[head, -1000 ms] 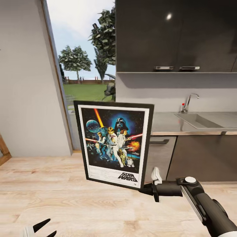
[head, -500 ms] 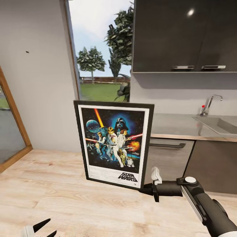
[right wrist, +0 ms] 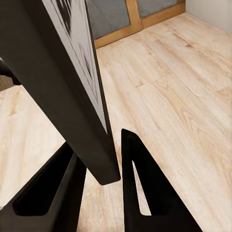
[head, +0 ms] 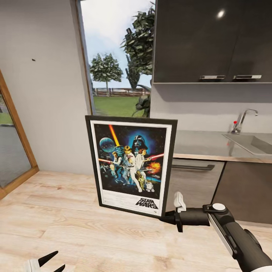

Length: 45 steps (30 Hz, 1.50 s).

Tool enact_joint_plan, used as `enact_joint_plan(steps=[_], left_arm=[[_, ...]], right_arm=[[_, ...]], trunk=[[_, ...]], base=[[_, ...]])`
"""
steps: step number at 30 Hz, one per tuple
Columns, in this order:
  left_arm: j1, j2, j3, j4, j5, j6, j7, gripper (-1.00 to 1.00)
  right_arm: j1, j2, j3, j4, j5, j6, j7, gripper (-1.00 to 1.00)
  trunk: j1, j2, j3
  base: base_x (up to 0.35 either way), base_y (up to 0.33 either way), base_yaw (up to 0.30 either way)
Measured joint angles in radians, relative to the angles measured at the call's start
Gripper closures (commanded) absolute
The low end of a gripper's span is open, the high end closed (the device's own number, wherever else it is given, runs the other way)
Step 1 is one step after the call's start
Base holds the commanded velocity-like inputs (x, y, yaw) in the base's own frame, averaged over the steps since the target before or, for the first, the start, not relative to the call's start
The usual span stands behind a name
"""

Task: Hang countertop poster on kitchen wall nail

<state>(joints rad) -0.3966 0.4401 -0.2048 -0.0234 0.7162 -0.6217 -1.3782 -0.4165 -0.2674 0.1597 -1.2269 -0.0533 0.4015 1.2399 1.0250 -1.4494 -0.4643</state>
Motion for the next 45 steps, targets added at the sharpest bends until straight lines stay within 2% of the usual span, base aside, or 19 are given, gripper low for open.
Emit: enact_joint_plan(steps=[3,18,32,34,39,45], left_arm=[[0.000,0.000,0.000,0.000,0.000,0.000,0.000,-1.00],[0.000,0.000,0.000,0.000,0.000,0.002,0.000,-1.00],[0.000,-0.002,0.000,0.000,0.000,0.002,0.002,-1.00],[0.000,-0.003,0.000,0.000,0.000,0.003,0.018,-1.00],[0.000,-0.005,-0.001,0.000,0.001,0.005,0.115,-1.00],[0.000,-0.006,0.000,0.001,0.002,0.007,0.142,-1.00]], right_arm=[[0.000,0.000,0.000,0.000,0.000,0.000,0.000,1.00],[0.000,0.000,0.001,-0.001,0.000,0.001,0.000,1.00],[0.000,0.000,0.001,-0.001,0.000,0.001,0.000,1.00],[0.000,0.000,0.001,-0.001,0.000,0.001,0.000,1.00],[0.000,0.000,0.001,-0.001,0.000,0.001,0.000,1.00],[0.000,0.000,0.001,-0.001,0.000,0.001,0.000,1.00]], trunk=[[0.000,0.000,0.000],[-0.057,0.105,0.046],[-0.111,0.203,0.070],[-0.119,0.217,0.073],[-0.138,0.252,0.081],[-0.161,0.294,0.090]], base=[[0.000,0.000,0.000],[0.000,0.000,0.000],[0.000,0.000,0.000],[0.000,0.000,0.000],[0.000,0.000,0.000],[0.000,0.000,0.000]])
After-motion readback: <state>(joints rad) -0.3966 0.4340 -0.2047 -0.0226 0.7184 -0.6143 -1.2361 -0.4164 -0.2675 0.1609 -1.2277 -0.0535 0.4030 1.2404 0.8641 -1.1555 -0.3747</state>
